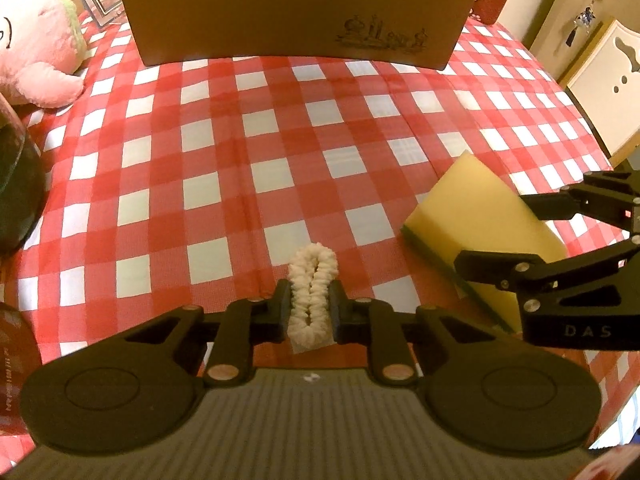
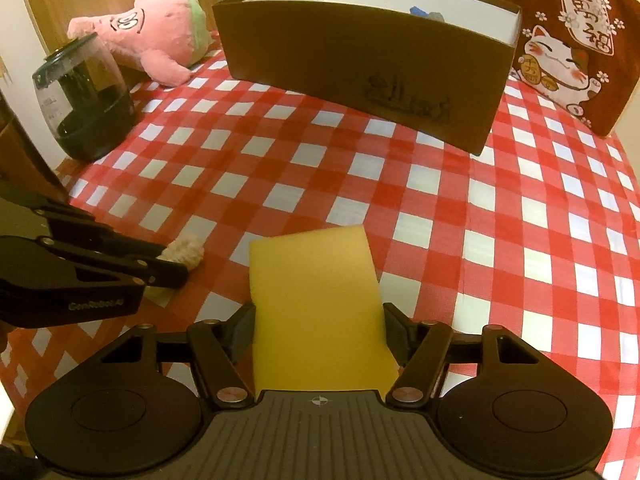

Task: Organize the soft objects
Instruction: 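Carry the scrunchie and sponge over the box with both grippers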

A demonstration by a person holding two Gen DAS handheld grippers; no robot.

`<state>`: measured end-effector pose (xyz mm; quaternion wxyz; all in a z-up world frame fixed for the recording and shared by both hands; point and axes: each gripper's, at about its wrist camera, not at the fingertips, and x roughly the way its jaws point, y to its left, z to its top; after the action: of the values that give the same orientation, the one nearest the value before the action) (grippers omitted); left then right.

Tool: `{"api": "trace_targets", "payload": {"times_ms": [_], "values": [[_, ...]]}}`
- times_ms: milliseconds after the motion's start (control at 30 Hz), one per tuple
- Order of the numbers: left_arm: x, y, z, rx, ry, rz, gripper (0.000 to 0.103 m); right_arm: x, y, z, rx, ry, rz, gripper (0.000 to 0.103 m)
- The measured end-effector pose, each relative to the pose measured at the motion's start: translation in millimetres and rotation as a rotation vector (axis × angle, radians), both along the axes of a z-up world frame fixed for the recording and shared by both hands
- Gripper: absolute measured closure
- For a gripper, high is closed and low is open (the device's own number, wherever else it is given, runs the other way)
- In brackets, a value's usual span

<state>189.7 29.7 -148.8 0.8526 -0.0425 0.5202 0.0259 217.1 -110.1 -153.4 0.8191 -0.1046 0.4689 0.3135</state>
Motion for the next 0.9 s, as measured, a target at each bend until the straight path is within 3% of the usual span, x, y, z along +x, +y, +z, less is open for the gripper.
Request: {"api": "trace_targets", "payload": {"times_ms": [467,900], "values": [[4,11,21,0.030,-0.043,0.013,0.086,6,1,16,0.030,-0.005,-0.027,0.038],[17,30,68,0.058,-0.154,0.046,0.086,26,-3,53,0.110,-0.061,-0.052,0.038]]}}
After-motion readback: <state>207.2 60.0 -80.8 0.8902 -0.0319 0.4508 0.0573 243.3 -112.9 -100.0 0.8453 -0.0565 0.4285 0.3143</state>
